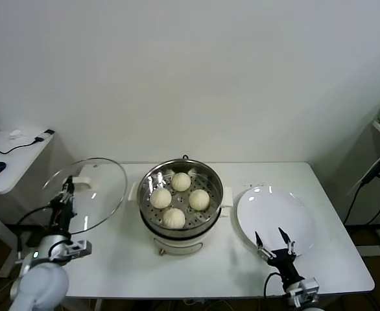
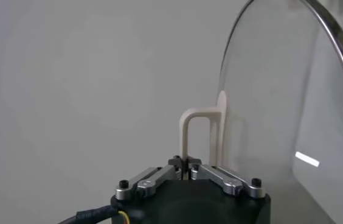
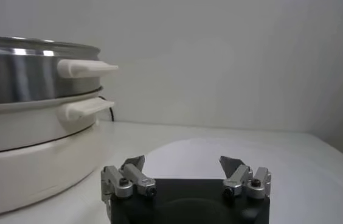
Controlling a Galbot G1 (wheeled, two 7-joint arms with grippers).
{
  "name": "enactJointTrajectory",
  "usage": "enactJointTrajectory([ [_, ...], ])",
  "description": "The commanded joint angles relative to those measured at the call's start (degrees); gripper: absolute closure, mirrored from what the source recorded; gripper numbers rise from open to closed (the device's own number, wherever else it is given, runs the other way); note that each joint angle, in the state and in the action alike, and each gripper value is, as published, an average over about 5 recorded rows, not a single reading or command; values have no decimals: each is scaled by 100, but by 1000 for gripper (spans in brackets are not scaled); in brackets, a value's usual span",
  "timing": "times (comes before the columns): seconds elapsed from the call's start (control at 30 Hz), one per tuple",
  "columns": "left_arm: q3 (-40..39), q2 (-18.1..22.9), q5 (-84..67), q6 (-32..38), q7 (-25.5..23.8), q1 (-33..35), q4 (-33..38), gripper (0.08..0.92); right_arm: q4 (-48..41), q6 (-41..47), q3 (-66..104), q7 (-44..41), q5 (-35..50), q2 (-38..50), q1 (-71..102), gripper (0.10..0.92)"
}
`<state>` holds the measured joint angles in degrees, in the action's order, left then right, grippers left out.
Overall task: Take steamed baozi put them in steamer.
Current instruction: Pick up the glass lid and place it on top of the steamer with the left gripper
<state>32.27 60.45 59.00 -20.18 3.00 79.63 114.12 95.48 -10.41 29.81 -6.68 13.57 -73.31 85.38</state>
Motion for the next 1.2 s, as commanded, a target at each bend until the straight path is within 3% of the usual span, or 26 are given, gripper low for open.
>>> enactJointTrajectory([
  [0.03, -2206, 304, 993, -1734, -1506, -1107, 1031, 867, 52, -79, -19, -17, -235, -16, 90, 203],
  [0.27, -3266, 993, 2176, -2247, -2060, -1479, 849, 867, 36, -216, 23, 4, -247, -64, 159, 203],
  [0.7, -4073, 2187, 3250, -2482, -2019, -1784, 5, 867, -90, -436, 33, 34, -250, -255, 125, 203],
  [1.2, -4075, 2441, 3072, -2482, -1549, -1961, -704, 867, -180, -658, 104, 72, -233, -265, 226, 203],
])
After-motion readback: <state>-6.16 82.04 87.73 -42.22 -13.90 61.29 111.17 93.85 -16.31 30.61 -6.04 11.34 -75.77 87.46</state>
